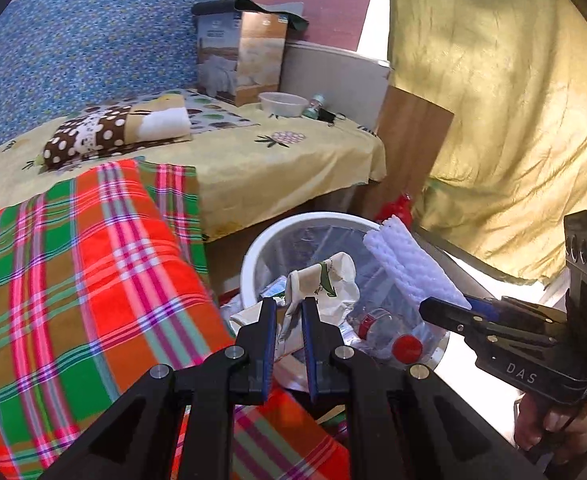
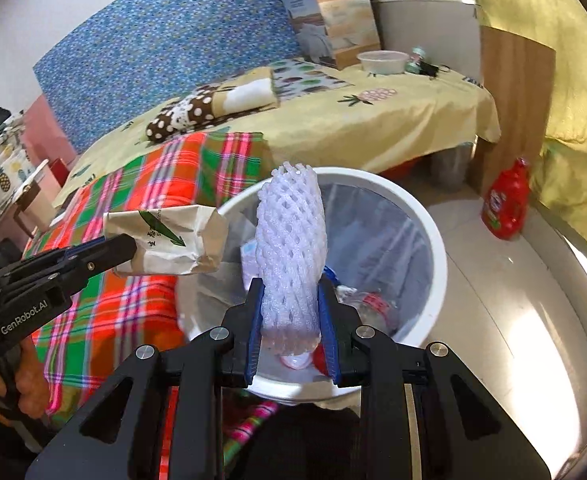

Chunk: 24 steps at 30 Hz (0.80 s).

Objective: Collect trash
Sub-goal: 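Carry the foam net and napkin over the mesh bin and open both tools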

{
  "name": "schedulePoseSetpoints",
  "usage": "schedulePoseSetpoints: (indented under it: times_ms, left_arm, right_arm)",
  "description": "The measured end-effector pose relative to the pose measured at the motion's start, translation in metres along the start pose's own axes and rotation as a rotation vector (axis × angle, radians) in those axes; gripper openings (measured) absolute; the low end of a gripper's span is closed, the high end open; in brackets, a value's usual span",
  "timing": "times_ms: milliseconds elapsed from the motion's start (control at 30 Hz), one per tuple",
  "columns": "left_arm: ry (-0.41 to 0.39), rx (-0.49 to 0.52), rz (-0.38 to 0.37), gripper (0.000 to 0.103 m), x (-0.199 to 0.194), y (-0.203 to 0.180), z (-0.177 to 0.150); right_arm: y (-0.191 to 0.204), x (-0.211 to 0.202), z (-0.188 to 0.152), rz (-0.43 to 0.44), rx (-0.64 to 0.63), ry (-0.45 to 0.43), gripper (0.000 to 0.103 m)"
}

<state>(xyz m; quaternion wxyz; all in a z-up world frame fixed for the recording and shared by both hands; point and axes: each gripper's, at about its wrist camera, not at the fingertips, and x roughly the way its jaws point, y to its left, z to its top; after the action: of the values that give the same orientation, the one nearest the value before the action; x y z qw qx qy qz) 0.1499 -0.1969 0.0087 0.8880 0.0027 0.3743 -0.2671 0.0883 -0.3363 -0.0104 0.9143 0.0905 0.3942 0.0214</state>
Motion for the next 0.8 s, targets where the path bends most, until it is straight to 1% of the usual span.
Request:
schedulePoseSetpoints:
  times_ms: [300,500,600,667,800]
  left_arm:
    - [0.037,0.026,-0.031,0.013,0.03,-0.012,0.001]
    - [0.047,0.017,-0.039,0.013,0.042,-0.012,0.002]
    - [0.049,0.015,-0.043,0.015,0.042,-0.013,0.003]
    - [0.047,0.016,-0.043,0.017,0.041,-0.013,0.002]
    - [0.039,0.013,-0.043,0.019,0.036,-0.012,0.002]
  right_arm:
    - [-0.013,0.01,0.0,-0.034,0.017,0.034,0.029]
    - [-0.015,0.012,0.0,-0.046,0.006,0.033,0.032]
    - [-0.016,0.011,0.0,-0.046,0.009,0.026,0.034]
    - [-0.016,0.01,0.0,-0.045,0.008,0.021,0.038]
    - [-0.013,0.007,0.001,-0.043,0.0,0.01,0.046]
